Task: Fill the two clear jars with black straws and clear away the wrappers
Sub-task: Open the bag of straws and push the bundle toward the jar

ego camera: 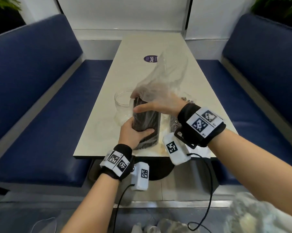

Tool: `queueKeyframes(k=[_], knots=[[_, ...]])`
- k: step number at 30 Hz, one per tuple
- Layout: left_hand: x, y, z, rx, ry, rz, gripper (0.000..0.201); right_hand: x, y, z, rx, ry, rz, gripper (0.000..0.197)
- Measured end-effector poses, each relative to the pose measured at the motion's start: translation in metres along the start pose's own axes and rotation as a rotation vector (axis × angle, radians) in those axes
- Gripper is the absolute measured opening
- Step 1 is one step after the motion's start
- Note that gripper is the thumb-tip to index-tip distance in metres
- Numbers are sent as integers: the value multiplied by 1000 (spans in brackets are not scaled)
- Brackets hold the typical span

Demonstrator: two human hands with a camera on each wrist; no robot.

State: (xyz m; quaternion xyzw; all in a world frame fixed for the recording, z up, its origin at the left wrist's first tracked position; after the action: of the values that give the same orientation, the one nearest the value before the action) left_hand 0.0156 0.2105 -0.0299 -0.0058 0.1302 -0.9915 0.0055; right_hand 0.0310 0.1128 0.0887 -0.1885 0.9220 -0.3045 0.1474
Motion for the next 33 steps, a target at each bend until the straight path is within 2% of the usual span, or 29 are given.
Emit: queueKeyframes(k=[3,8,13,16,20,29,33], knots=[[-3,-1,1,1,17,-7,44,-7,2,4,18,4,22,24],[-8,-2,19,92,76,-2,63,-10,7,6,30,49,-12,21],[-13,2,25,86,108,-8,51,-11,2,-3,88,16,42,24],[-16,2,16,103,79,4,52,-14,8,-4,57,15,16,23],[-17,4,-1,134,-2,-19,54,-13,13,7,-5,90,27,23],[-15,9,-28,121,-83,-58,52,-6,12,9,-58,59,72,38],[-11,11,-32,63,-81,-56,57,-3,7,5,-23,19,91,34]])
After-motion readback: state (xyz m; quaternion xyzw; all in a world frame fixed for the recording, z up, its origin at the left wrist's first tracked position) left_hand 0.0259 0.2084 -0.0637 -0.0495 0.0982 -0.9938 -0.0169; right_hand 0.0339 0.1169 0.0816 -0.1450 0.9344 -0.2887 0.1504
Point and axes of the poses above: each hand's wrist, its own x-axis away from the middle knuckle, its own y-axis out of the palm, z = x × y, the point moved 6 cm from there along -x, towards the middle knuckle, and after that the axes turned 2 degrees about x, right-handed, at the moved point
